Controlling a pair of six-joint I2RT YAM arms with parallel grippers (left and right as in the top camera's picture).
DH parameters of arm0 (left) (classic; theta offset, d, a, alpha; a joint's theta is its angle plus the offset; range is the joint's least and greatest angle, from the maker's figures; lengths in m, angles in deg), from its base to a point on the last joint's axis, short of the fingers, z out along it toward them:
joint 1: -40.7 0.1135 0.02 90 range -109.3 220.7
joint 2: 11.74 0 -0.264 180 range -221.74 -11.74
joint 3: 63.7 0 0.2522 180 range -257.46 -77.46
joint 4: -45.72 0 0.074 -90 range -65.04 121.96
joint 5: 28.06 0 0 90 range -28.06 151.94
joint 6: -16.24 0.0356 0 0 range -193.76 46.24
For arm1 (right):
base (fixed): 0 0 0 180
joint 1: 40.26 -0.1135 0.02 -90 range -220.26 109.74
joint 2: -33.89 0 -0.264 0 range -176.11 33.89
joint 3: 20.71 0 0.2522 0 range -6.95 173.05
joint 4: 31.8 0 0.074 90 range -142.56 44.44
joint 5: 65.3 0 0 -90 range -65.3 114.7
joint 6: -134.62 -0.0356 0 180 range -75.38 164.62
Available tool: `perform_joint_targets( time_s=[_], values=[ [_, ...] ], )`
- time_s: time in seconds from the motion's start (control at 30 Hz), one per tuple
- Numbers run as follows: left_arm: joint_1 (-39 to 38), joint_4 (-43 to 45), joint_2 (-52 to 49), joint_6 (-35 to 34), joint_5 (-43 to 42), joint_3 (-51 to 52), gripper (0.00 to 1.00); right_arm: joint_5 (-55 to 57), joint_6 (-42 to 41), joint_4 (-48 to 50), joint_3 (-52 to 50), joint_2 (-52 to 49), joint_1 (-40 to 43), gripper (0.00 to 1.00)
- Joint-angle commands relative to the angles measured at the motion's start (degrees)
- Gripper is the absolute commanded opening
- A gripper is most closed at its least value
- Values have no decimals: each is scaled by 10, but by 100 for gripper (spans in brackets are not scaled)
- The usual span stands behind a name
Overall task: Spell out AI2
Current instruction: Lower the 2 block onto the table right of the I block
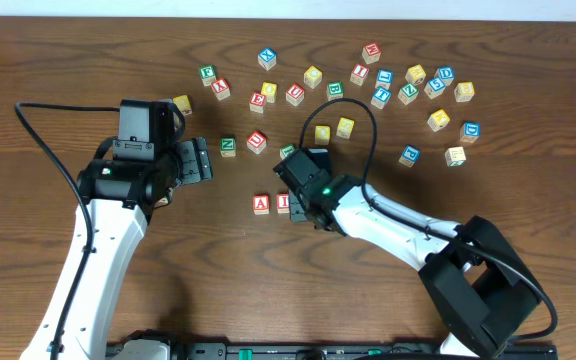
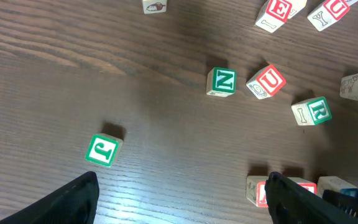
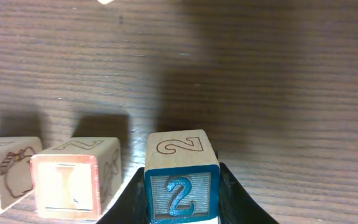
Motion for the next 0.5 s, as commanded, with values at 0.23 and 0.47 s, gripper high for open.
perform_joint_targets(
  time_s=[0.23,0.47],
  values=[
    [3,-2,-2,8,7,-9,84,-11,-12,-16,7,-12,10,1],
    [3,-2,-2,8,7,-9,84,-13,-11,-17,7,-12,10,1]
  ],
)
